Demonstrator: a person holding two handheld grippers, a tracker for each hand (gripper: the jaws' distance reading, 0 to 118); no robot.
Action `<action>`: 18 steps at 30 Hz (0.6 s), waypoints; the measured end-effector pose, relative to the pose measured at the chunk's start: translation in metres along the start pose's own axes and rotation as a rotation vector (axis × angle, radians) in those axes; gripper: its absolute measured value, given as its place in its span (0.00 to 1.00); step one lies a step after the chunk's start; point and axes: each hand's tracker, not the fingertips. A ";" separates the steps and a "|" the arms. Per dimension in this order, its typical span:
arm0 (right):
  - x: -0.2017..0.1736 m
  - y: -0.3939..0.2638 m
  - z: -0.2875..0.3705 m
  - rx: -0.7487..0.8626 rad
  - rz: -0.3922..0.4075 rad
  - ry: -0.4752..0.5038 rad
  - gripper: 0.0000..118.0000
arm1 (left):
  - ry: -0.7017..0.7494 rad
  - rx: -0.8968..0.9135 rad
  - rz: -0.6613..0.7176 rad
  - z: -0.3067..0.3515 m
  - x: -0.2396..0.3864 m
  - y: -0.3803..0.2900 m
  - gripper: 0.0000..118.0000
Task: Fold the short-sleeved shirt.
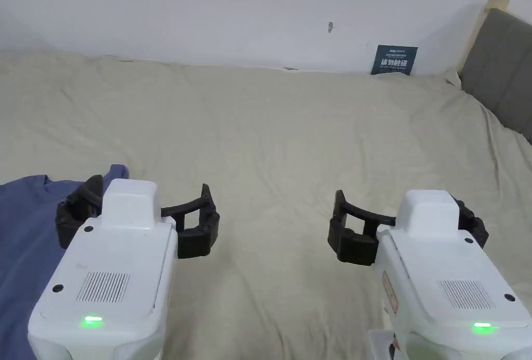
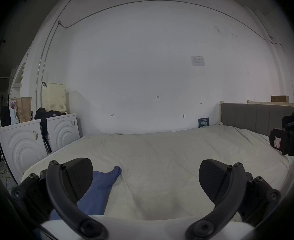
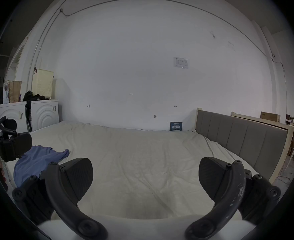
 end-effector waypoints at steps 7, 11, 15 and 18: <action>0.000 0.000 0.000 0.001 -0.002 0.000 1.00 | 0.004 0.002 0.001 0.000 -0.001 0.001 1.00; 0.000 0.001 0.000 0.002 -0.001 -0.001 1.00 | 0.004 0.003 0.002 0.000 -0.001 0.001 1.00; 0.000 0.001 0.000 0.003 0.000 -0.003 1.00 | 0.003 0.004 0.000 0.000 -0.001 0.001 1.00; 0.000 0.001 0.000 0.003 0.001 -0.003 1.00 | 0.002 0.006 0.000 0.000 -0.001 0.002 1.00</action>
